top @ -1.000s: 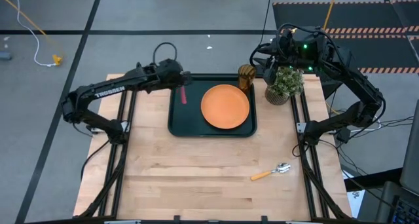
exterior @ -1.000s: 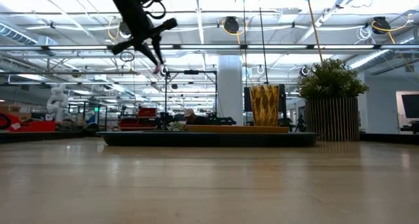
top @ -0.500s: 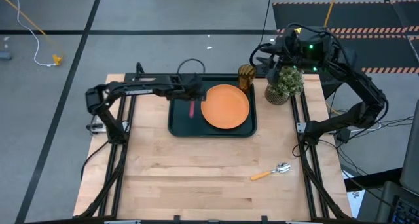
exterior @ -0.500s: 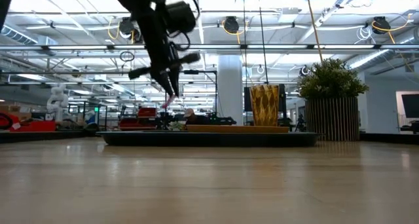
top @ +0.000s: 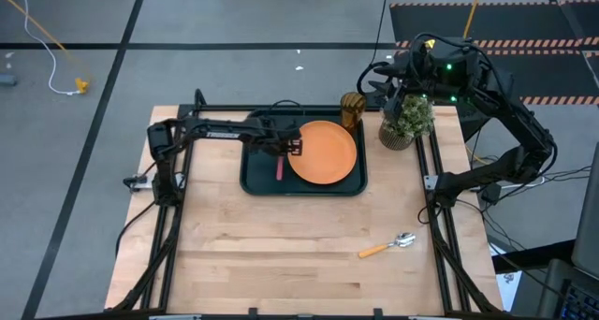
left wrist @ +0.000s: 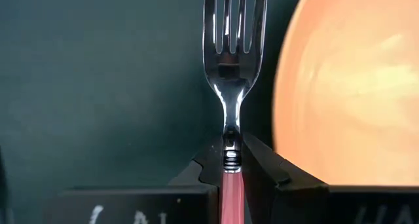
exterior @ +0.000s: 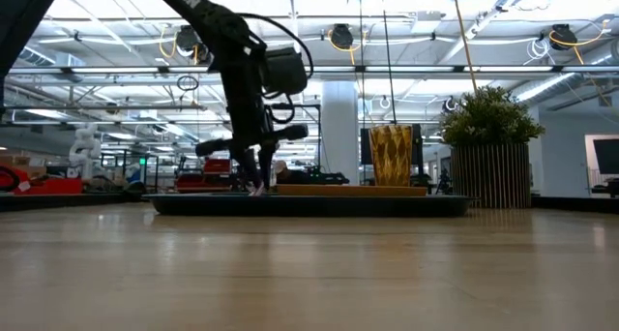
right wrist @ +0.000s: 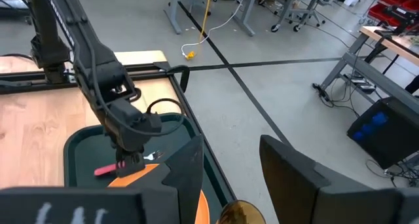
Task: Pick and place plate/cup/fork/spoon on tray
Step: Put the pink fork to the left of the orange plate on the black tray
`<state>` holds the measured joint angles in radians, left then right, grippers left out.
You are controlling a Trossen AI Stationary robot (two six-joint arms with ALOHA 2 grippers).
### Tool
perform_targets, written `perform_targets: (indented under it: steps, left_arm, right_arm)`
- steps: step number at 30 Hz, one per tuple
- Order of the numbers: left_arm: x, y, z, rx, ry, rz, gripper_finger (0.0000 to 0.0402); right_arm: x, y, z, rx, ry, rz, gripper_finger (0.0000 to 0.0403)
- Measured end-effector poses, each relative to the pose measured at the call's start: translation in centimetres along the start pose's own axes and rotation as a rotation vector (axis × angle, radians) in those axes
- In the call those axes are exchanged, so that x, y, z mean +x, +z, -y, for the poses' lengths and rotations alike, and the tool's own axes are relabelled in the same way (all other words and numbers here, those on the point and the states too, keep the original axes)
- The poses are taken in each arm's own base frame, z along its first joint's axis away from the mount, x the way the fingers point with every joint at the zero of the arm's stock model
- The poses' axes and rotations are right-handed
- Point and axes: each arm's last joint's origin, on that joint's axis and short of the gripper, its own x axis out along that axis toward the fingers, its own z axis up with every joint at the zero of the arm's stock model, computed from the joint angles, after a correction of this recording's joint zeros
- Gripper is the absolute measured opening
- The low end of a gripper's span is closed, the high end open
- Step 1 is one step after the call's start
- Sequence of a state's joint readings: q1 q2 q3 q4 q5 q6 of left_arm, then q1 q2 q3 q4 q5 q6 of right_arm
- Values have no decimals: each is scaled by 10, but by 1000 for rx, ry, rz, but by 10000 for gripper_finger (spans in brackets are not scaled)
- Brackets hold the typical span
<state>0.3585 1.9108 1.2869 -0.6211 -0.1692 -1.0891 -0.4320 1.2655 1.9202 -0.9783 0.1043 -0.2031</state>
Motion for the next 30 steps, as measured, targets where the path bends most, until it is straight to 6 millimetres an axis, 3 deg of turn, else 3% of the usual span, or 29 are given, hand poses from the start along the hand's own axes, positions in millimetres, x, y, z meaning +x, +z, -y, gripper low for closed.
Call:
perform_targets:
  steps: [19, 30]
  left_arm:
    - [17, 10, -14, -113, 7, 2, 44]
    - [26, 11, -11, -111, -38, -16, 46]
  right_arm:
    - [0, 0, 0, -1, 0, 1, 144]
    - [0, 0, 0, -1, -1, 1, 144]
